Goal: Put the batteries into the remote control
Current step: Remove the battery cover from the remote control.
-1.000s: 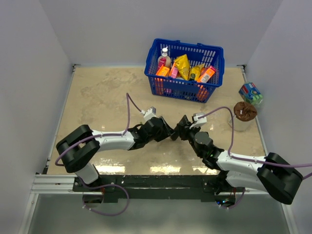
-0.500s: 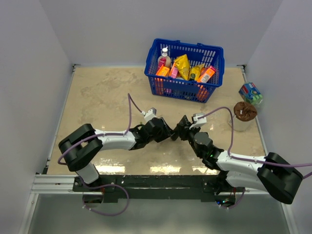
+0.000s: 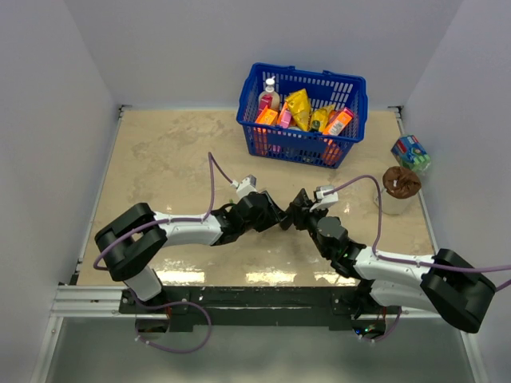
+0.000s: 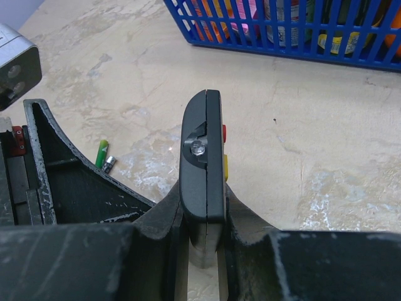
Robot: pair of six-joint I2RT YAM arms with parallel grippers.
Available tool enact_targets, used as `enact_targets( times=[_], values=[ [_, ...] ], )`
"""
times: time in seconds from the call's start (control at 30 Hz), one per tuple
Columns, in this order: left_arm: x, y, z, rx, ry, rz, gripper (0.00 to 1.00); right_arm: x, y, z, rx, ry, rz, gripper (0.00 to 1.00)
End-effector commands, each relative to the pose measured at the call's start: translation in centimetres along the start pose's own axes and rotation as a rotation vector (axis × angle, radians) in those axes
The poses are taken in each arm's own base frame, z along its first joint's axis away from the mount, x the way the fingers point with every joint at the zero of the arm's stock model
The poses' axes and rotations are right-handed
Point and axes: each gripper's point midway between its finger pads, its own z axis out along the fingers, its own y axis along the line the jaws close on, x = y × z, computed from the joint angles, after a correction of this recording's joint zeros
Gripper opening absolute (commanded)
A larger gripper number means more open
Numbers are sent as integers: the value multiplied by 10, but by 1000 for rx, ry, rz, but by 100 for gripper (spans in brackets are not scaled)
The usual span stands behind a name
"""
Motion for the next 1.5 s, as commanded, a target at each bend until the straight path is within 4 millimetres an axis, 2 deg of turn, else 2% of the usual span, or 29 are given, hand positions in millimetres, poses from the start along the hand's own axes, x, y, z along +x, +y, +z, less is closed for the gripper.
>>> enact_targets(
  times=[0.0,0.53,0.77,0.87,1.1,1.3,1.47],
  values=[
    [-10,-24,-4,69,-41,-14,52,-1,1,2,11,-2,-16,0],
    [-2,-5,12,0,-26,4,52,3,6,0,-10,11,-19,0],
    [4,12,14,-65,-9,18,51,5,7,-1,-14,17,-17,0],
    [1,8,9,-38,-22,6,51,5,5,-1,-3,17,-15,0],
    [-21,-13,-6,42,-111,-45,53,11,-1,-2,31,29,3,0],
    [-19,-19,-7,88,-113,-62,56,10,-2,-2,38,29,7,0],
    [-12,-16,-3,77,-80,-49,57,11,-2,-1,40,31,7,0]
  ],
)
